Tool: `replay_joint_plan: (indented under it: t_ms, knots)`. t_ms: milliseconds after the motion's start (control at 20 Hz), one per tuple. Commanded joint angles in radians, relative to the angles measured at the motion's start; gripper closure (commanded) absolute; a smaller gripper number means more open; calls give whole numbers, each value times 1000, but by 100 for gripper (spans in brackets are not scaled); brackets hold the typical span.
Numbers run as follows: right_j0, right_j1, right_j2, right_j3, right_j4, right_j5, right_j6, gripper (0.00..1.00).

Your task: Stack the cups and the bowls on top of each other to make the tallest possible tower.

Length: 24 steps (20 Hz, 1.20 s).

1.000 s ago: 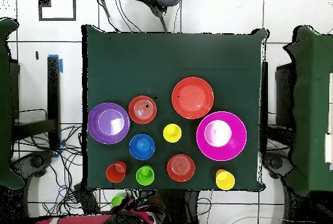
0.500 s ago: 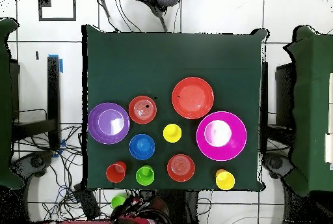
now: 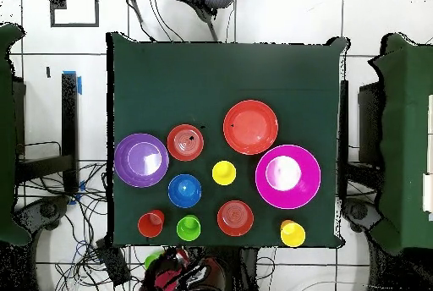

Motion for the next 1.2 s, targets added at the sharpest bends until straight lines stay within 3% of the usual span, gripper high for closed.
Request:
replay_joint_plan:
  t_ms: [50,500,800,1200]
  knots:
    - [-17,1,112,-132,16,103,112,0]
    - [219,202,-94,-208,89,-79,118,0]
    - [263,226,-115,-236,80,-21,117,0]
    - [297,243,-138,-247,96,-50,141,0]
